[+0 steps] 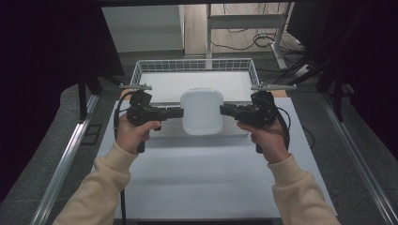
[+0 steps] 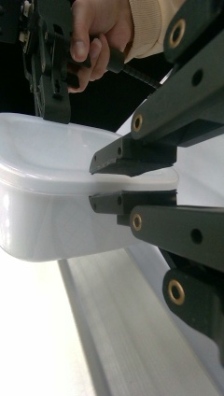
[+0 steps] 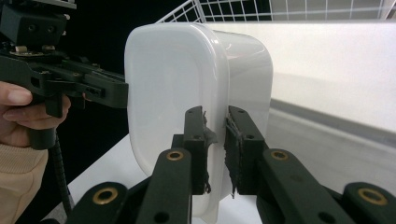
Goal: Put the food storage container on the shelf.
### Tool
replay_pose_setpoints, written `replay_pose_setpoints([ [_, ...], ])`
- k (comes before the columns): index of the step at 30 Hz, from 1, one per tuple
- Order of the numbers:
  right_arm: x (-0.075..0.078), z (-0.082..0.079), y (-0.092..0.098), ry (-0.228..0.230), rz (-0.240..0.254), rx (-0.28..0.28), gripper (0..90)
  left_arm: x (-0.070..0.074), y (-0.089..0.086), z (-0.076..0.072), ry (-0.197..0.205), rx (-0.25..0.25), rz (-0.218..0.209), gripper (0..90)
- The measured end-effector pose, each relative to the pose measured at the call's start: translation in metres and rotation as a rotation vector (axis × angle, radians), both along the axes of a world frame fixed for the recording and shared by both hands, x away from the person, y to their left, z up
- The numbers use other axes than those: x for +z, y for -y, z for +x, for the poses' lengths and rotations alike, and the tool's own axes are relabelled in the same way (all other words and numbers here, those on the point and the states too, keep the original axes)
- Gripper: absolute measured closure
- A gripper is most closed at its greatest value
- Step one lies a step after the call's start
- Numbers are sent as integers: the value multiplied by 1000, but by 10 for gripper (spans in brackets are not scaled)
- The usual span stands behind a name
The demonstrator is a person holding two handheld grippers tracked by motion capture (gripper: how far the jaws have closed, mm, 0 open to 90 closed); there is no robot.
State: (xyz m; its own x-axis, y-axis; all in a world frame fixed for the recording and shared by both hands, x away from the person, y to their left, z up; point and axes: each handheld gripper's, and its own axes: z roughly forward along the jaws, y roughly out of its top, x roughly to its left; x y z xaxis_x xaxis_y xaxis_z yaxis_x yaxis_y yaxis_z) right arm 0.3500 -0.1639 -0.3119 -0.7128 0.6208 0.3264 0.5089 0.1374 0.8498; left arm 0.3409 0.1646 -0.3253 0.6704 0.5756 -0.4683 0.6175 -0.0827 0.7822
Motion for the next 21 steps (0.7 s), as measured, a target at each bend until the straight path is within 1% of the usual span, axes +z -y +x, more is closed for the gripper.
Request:
replay_pose_setpoints([
  [1, 5, 3, -2, 7, -5, 2, 795, 4, -1, 2, 3, 3, 2, 807],
  [2, 7, 4, -2, 12, -6, 2, 795, 4, -1, 2, 3, 3, 2, 807],
  [4, 12, 7, -3, 17, -7, 3, 795, 11, -2, 6, 13, 6, 3, 807],
  [5, 12, 7, -3, 17, -7, 3, 795, 11, -2, 6, 13, 6, 3, 807],
  [6, 17, 11, -5, 21, -6, 6, 795, 16, -4, 9, 19, 5, 5, 807],
  [7, 17, 11, -5, 21, -6, 6, 795, 16, -4, 9, 19, 5, 5, 807],
  [8, 23, 14, -6, 25, -6, 7, 796, 22, -5, 13, 23, 7, 8, 807],
  [9, 23, 14, -6, 25, -6, 7, 796, 22, -5, 13, 23, 7, 8, 807],
  [10, 28, 17, -7, 33, -7, 6, 796, 26, -6, 17, 29, 8, 7, 806],
  [11, 28, 17, -7, 33, -7, 6, 796, 26, -6, 17, 29, 8, 7, 806],
  [13, 33, 21, -8, 36, -10, 8, 797, 31, -7, 21, 30, 10, 7, 806],
  [14, 35, 23, -9, 37, -12, 9, 797, 32, -8, 24, 30, 10, 9, 805],
  [15, 39, 28, -11, 34, -14, 9, 798, 35, -9, 29, 21, 13, 4, 805],
  [17, 41, 31, -11, 34, -15, 9, 798, 36, -10, 31, 18, 12, 2, 804],
  [18, 44, 36, -13, 31, -16, 13, 798, 38, -12, 36, 10, 12, -2, 804],
  [21, 47, 43, -15, 23, -17, 16, 799, 40, -15, 45, -2, 9, -3, 803],
])
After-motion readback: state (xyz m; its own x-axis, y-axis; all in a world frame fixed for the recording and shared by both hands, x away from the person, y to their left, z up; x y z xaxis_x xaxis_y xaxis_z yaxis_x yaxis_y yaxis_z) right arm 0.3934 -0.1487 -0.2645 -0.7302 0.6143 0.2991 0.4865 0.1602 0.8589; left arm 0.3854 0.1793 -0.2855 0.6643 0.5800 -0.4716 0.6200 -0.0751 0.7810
